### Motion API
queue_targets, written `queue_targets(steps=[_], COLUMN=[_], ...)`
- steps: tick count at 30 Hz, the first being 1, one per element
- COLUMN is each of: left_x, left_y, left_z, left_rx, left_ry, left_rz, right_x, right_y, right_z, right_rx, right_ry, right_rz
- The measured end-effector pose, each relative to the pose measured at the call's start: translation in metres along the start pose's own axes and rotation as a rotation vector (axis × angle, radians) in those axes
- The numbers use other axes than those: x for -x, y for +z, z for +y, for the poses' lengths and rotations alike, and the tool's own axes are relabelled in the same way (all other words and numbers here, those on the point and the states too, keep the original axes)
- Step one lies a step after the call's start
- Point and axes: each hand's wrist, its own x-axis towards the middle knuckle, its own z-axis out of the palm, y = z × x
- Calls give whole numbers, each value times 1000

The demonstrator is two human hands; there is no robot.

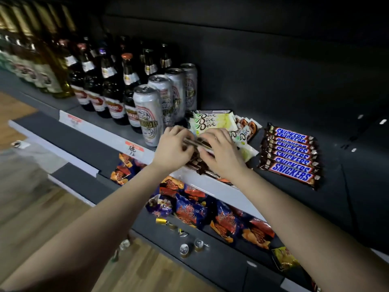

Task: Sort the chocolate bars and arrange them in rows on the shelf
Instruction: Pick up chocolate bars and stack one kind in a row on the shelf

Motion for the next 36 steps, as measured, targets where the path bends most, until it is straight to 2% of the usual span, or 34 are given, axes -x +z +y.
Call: queue_targets(steps=[4,7,13,19,26,32,36], left_x=[16,28,41,35,4,-24,-36], left_y=[-14,-18,-13,-11,-5,12,29], left_z=[-17,-27,-31,-30,-12,21,54], left_rx=[-58,-49,-19,-10,-42,105,190], left_ry=[-21,-42,-83,-80,7,65,189], left_rz=[-64,-97,-112,-26,109,49,-38], right_x=[-6,-4,-1,2,2,15,34], right_y=[7,9,11,14,-3,-30,-58], right_z=[-20,-21,-20,-16,0,32,48], right_rx=[-53,29,55,28,75,119,175], right_ry=[-37,-30,-95,-157,-142,-25,68], right_rz=[-202,-365,-367,-147,-33,1,60])
